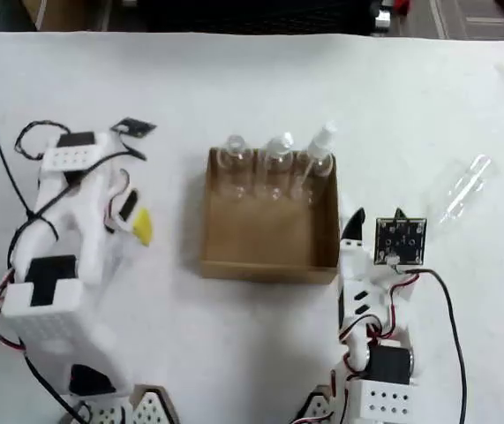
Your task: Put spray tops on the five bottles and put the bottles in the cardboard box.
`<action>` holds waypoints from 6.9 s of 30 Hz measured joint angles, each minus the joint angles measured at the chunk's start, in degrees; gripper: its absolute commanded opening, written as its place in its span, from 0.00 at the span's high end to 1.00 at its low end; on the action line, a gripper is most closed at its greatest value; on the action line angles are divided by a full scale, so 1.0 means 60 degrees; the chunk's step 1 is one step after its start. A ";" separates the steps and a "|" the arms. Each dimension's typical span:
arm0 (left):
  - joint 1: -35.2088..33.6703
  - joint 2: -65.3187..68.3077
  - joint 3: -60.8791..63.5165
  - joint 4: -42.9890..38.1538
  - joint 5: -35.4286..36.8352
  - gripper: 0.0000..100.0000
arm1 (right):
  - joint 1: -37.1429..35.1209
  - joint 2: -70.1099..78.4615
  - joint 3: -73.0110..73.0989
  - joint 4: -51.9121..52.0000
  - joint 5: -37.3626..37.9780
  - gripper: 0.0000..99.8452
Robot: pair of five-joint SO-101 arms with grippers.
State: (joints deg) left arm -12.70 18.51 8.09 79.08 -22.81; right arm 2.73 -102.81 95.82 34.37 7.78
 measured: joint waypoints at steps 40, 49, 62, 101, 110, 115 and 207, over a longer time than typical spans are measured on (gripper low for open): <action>0.0396 0.0484 0.0000 -0.0674 0.0557 0.86 | 0.0000 0.0000 0.0000 -0.0029 0.0000 0.82; 0.1172 0.0484 0.0000 -0.0264 0.0864 0.86 | 0.0000 0.0000 0.0000 -0.0029 0.0000 0.82; 0.1172 0.0484 0.0000 -0.0264 0.1070 0.97 | 0.0000 0.0000 0.0000 -0.0029 0.0000 0.82; 0.4337 -0.9714 -0.2799 0.1143 0.2593 0.98 | 0.0000 0.0000 0.0088 -0.0029 0.0000 0.82; 0.4352 -1.3084 0.1143 -0.2769 0.3780 0.98 | -0.0103 0.0000 0.0088 -0.0029 0.0000 0.82; 0.4352 -1.4344 0.4923 -0.7238 0.3795 0.98 | -0.0337 0.0000 0.0088 -0.0029 0.0000 0.82; 0.4791 -0.8586 0.6359 -1.2806 0.4469 0.83 | -0.0059 0.0000 0.0088 -0.0117 0.0117 0.82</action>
State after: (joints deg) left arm 16.04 -33.01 46.24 2.24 4.00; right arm 2.37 -102.81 96.35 33.67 8.48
